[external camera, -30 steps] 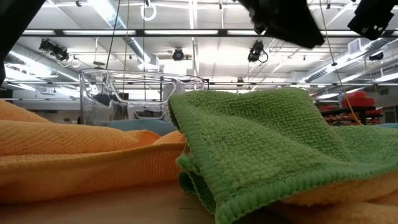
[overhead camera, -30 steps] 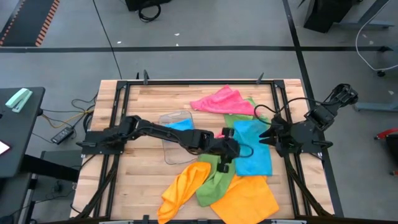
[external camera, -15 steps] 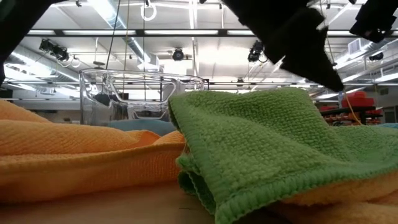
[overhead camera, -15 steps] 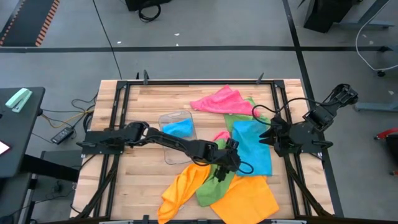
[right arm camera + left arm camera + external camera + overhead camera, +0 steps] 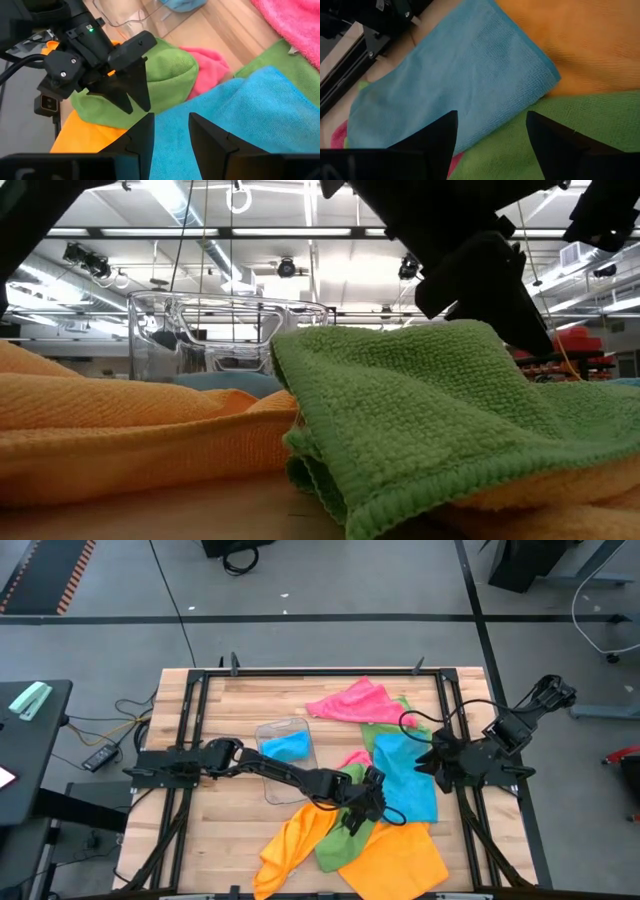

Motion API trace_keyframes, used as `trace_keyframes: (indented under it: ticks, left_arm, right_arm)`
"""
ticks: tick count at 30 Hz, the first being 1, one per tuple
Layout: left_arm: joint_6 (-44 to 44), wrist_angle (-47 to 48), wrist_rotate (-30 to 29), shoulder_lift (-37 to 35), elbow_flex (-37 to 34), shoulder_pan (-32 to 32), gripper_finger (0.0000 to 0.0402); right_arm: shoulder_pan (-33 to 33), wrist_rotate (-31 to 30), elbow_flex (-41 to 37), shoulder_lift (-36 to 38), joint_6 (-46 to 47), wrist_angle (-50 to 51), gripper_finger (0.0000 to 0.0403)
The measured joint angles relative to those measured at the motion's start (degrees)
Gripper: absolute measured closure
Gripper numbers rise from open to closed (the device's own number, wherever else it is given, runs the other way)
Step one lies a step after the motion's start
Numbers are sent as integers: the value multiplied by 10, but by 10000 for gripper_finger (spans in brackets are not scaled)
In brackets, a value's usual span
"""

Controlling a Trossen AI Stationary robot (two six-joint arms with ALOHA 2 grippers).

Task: Fold microfiber towels
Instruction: Fold the blue towel

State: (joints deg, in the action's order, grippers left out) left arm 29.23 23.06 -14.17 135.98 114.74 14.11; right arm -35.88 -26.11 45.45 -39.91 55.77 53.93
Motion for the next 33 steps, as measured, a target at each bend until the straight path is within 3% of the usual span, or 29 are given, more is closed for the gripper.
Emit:
trace_keyframes:
  ticks: [14,20,33]
  left_arm:
    - [60,-10,21,12,0,2,143]
    - [59,-60,42,43,1,1,143]
    - [109,-93,23,79,1,3,143]
  right_arm:
    - [0,0,0,-9,15,-1,274]
    - [0,0,0,-10,21,-11,274]
    - [0,20,0,-15,29,-20,274]
